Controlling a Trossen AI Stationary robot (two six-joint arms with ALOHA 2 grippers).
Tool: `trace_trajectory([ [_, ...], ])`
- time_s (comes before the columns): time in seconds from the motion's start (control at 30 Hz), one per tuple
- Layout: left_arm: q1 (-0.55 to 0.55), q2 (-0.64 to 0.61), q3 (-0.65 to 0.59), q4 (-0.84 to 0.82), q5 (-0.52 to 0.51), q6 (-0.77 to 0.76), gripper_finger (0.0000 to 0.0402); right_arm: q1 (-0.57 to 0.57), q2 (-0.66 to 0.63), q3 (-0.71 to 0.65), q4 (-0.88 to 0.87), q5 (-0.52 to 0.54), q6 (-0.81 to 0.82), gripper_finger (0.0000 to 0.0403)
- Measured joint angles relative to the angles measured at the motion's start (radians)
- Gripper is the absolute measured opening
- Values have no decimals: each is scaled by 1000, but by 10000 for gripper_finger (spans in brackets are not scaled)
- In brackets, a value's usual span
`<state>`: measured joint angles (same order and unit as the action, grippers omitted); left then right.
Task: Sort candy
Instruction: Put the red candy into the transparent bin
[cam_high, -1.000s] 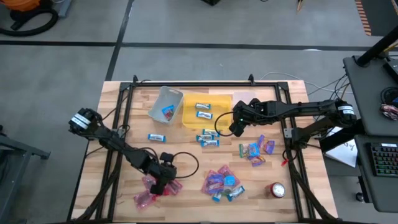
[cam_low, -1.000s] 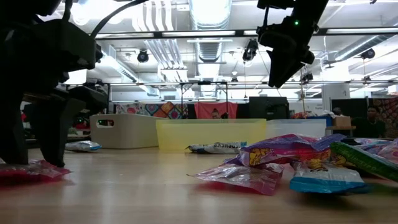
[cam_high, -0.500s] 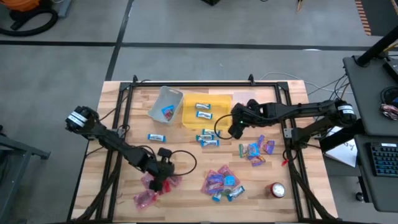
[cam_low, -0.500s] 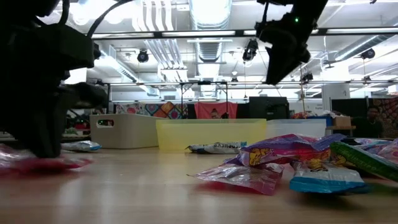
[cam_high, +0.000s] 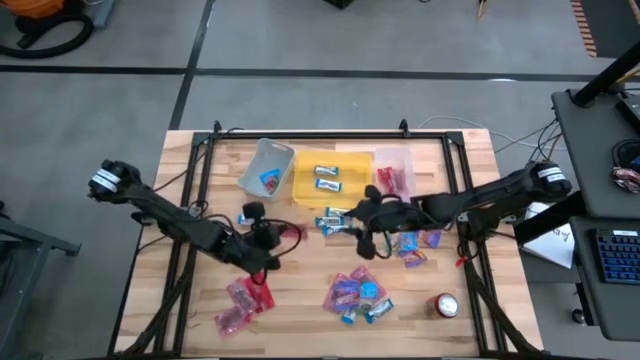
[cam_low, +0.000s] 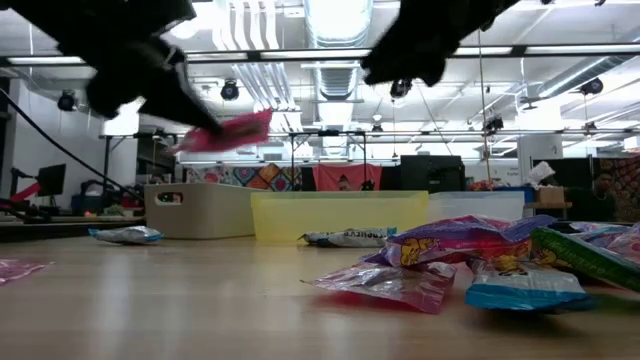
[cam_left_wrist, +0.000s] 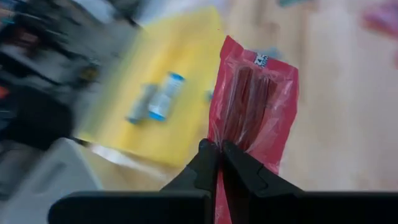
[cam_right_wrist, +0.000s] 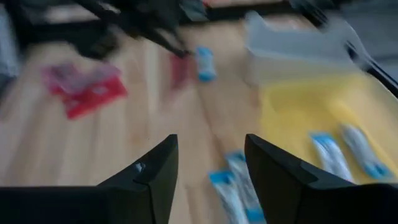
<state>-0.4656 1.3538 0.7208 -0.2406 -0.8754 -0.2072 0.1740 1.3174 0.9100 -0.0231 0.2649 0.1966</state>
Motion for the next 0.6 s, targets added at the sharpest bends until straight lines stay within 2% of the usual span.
trace_trajectory([
  [0.1,17,24,0,106,-74,54,0,6,46,-26,159,-4,-30,195],
  [0.3,51,66,1,283,-86,148,0,-7,171,-37,387,38,-59,211],
  [0.43,58,85,1,333,-87,159,0,-24,228,-35,464,93,-48,212],
  [0.6,61,118,4,423,-87,160,0,-48,286,-20,493,94,1,212],
])
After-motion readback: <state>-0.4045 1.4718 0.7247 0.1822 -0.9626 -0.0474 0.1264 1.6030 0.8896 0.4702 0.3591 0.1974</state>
